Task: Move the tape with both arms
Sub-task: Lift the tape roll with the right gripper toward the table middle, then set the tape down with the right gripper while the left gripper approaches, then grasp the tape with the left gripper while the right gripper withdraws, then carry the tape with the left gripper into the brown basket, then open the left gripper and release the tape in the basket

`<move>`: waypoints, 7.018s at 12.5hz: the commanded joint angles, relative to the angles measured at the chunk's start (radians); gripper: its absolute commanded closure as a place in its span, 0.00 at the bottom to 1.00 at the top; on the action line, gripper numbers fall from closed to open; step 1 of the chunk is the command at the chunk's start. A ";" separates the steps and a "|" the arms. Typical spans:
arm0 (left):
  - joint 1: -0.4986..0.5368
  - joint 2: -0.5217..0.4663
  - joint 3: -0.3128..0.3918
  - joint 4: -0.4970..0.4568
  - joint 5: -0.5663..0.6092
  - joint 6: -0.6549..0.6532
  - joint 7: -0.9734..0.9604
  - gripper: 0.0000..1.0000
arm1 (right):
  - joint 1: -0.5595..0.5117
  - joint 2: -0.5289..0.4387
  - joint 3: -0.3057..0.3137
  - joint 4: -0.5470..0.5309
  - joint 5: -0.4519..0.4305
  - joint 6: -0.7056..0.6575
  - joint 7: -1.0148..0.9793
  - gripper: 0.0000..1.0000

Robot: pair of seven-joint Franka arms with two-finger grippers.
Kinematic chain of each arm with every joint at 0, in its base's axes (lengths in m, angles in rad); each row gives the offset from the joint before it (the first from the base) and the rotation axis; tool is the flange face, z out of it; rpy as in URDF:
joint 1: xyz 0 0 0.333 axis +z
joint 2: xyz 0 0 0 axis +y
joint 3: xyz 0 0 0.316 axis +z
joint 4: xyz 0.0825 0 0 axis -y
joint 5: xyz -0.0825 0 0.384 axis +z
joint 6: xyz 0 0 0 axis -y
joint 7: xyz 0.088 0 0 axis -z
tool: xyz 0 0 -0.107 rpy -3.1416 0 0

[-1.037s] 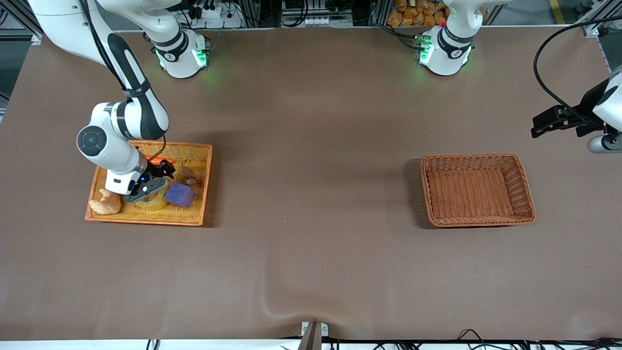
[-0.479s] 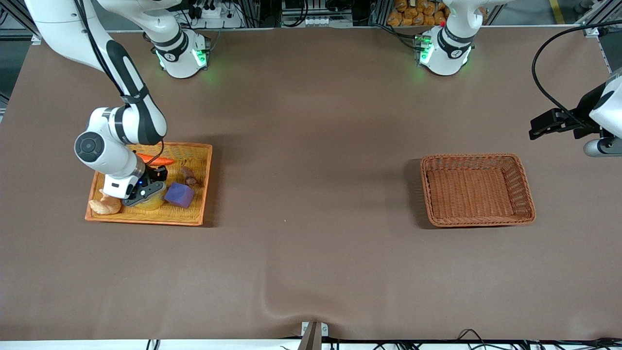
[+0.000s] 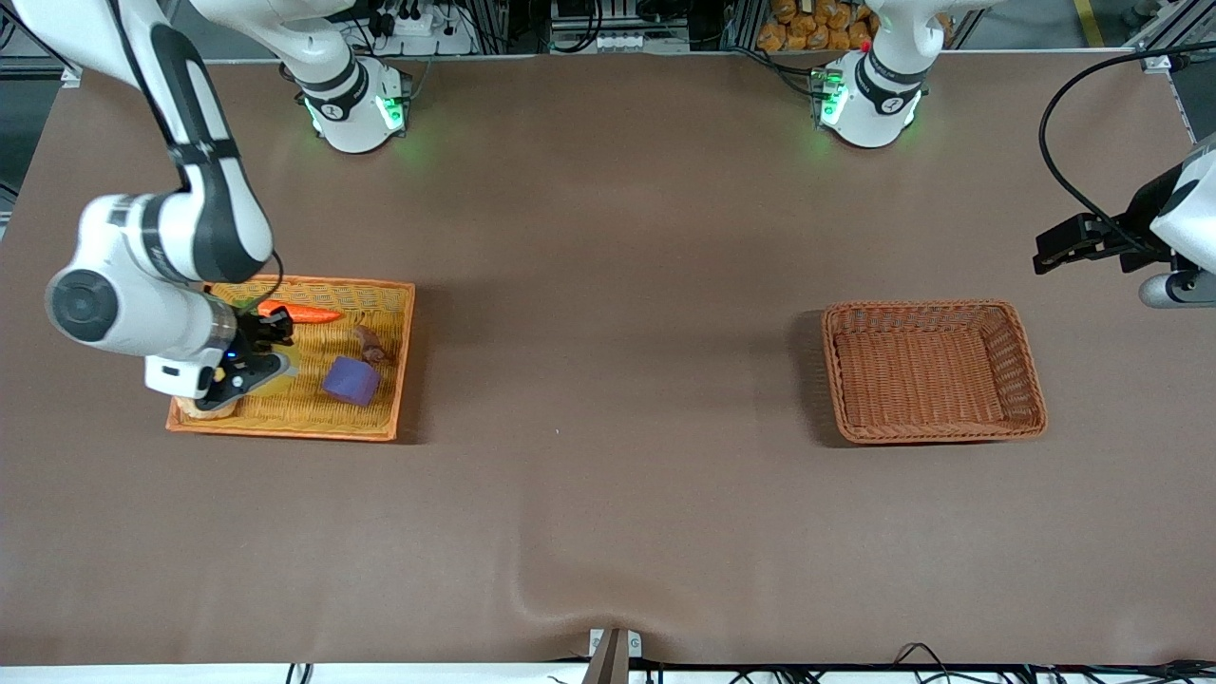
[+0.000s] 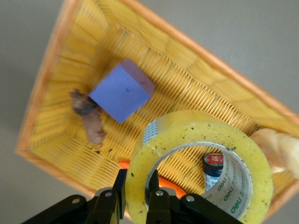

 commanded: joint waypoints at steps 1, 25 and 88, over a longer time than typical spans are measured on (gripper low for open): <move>-0.002 0.006 0.001 0.011 -0.008 -0.001 0.010 0.00 | 0.101 0.013 0.002 0.095 0.064 -0.051 0.093 1.00; -0.175 0.177 -0.009 0.001 -0.087 0.149 -0.027 0.00 | 0.605 0.400 0.034 0.593 0.292 0.200 1.098 0.00; 0.073 0.143 -0.023 0.054 0.051 0.232 0.145 0.00 | -0.132 -0.245 0.043 0.455 -0.037 -0.532 0.433 0.00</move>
